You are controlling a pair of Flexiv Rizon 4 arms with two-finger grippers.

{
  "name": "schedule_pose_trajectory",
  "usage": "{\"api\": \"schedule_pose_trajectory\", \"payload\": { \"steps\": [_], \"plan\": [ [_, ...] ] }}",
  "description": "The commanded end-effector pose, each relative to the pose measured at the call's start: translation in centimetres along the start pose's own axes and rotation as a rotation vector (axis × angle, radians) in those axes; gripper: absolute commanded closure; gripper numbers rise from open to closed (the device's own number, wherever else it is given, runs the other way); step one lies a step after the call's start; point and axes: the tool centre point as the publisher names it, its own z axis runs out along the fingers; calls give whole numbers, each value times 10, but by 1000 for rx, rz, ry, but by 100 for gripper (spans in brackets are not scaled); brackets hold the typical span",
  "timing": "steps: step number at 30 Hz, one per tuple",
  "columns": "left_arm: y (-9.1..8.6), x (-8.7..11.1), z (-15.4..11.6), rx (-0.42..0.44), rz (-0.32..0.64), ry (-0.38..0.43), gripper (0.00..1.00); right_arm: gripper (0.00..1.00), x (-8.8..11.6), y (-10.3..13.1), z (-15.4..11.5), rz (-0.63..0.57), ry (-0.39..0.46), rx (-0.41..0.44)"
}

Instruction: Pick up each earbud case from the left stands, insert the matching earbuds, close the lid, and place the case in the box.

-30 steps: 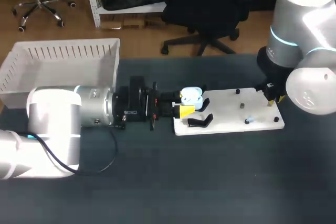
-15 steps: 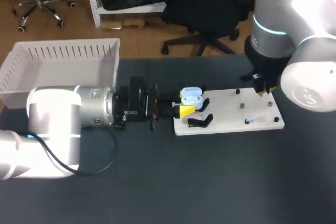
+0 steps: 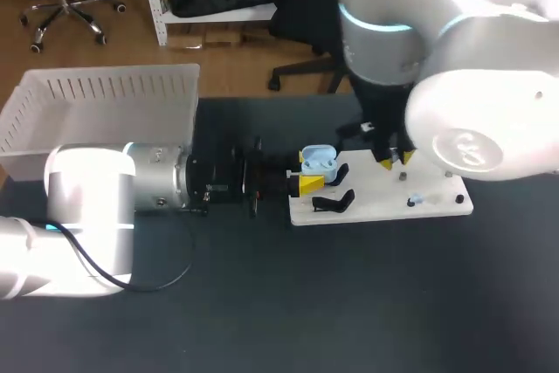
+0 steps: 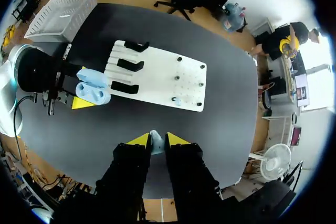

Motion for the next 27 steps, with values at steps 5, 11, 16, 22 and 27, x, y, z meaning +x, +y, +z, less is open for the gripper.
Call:
{"api": "schedule_pose_trajectory", "payload": {
  "steps": [5, 11, 16, 22, 27],
  "plan": [
    [-2, 1, 0, -8, 4, -2, 100, 100, -4, 44, -17, -9, -3, 37],
    [-2, 1, 0, -8, 4, -2, 100, 100, -4, 44, -17, -9, -3, 37],
    [-2, 1, 0, -8, 4, -2, 100, 100, -4, 44, -17, -9, -3, 37],
    [-2, 1, 0, -8, 4, -2, 100, 100, -15, 47, -20, 126, 34, 50],
    [-2, 1, 0, -8, 4, -2, 100, 100, -31, 47, -40, 527, 5, 32]
  ]
}}
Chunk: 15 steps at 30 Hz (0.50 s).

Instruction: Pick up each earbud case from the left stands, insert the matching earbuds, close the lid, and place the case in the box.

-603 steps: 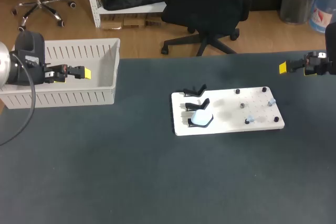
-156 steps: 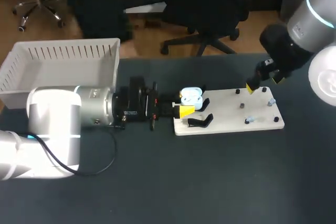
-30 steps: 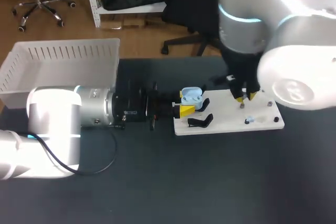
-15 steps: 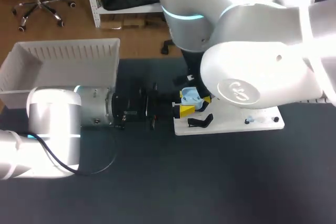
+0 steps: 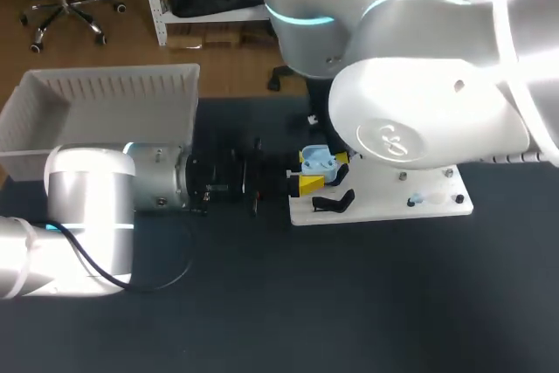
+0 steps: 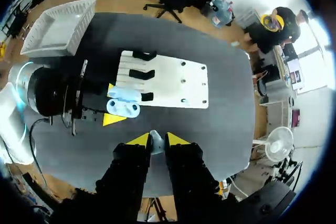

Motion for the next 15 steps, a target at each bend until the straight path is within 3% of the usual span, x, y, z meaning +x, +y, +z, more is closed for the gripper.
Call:
{"api": "schedule_pose_trajectory", "payload": {
  "steps": [1, 2, 3, 4, 6, 7, 15],
  "plan": [
    [-2, 1, 0, -8, 4, -3, 100, 100, -12, 11, -18, 420, 31, 33],
    [-2, 1, 0, -8, 4, -3, 100, 100, -12, 11, -17, 407, 24, 46],
    [-2, 1, 0, -8, 4, -3, 100, 100, -13, 12, -18, 463, 9, -22],
    [-2, 1, 0, -8, 4, -3, 100, 100, -14, 11, -16, 486, 13, 19],
    [-2, 1, 0, -8, 4, -3, 100, 100, -14, 13, -11, 515, 30, -6],
    [-2, 1, 0, -8, 4, -3, 100, 100, -14, 14, -8, 529, 19, 25],
    [-2, 1, 0, -8, 4, -3, 100, 100, -12, 18, 2, 539, 28, -37]
  ]
}}
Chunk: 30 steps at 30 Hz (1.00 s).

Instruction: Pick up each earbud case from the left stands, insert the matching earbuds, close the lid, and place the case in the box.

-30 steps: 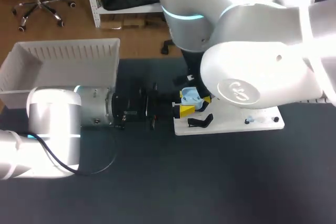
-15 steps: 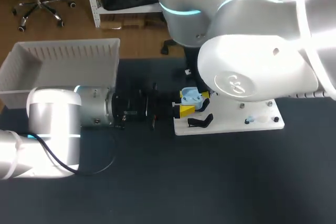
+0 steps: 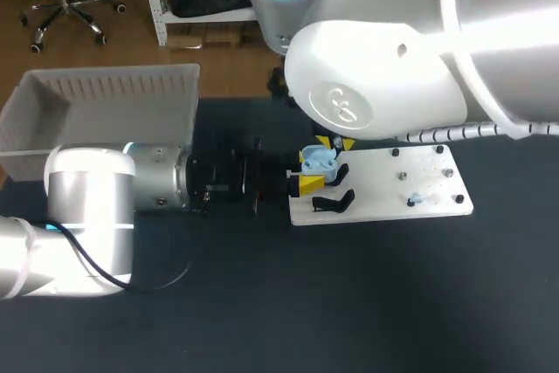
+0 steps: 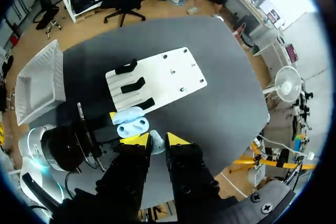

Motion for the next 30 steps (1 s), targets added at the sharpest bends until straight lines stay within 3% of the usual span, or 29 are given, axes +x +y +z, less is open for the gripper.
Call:
{"api": "schedule_pose_trajectory", "payload": {
  "steps": [1, 15, 23, 25, 29, 30],
  "plan": [
    [-2, 1, 0, -8, 4, -3, 100, 100, 2, -4, 4, 59, -1, -39],
    [-2, 1, 0, -8, 4, -3, 100, 100, 2, -4, 4, 59, -1, -39],
    [-2, 1, 0, -8, 4, -3, 100, 100, -2, 7, -2, 293, 7, -87],
    [-2, 1, 0, -8, 4, -3, 100, 100, 0, 7, 3, 369, 23, -24],
    [-2, 1, 0, -8, 4, -3, 100, 100, -3, 6, 10, 509, 61, -3],
    [-2, 1, 0, -8, 4, -3, 100, 100, -4, 6, 11, 562, 109, -16]
  ]
}}
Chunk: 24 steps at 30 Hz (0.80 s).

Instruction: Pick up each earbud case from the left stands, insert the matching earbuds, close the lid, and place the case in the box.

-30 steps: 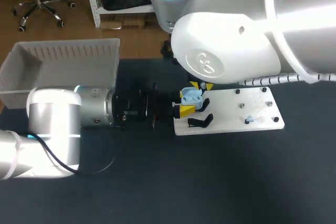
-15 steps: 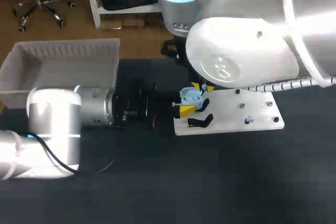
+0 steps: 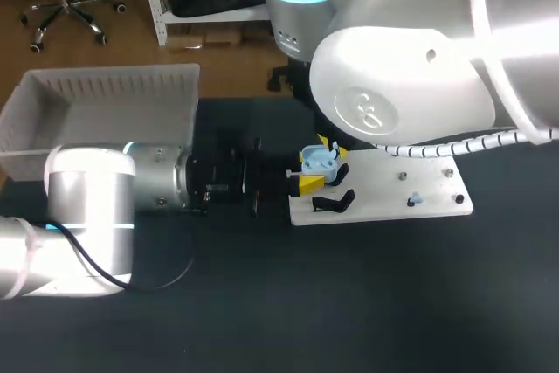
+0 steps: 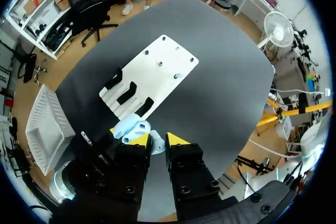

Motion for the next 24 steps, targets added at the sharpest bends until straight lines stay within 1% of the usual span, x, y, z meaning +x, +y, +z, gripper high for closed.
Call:
{"api": "schedule_pose_trajectory", "payload": {
  "steps": [1, 3, 5, 21, 23, 24],
  "plan": [
    [-2, 1, 0, -7, 4, -3, 100, 100, -3, 6, 4, 159, 61, 53],
    [-2, 1, 0, -7, 4, -3, 100, 100, -2, 6, 4, 190, 115, 50],
    [-2, 1, 0, -7, 4, -3, 100, 100, -2, 4, 4, 207, 128, 96],
    [-2, 1, 0, -7, 4, -3, 100, 100, -2, 4, 4, 207, 128, 96],
    [-2, 1, 0, -7, 4, -3, 100, 100, 1, 10, 3, 219, 131, 102],
    [-2, 1, 0, -7, 4, -3, 100, 100, 2, 12, 2, 222, 115, 106]
  ]
}}
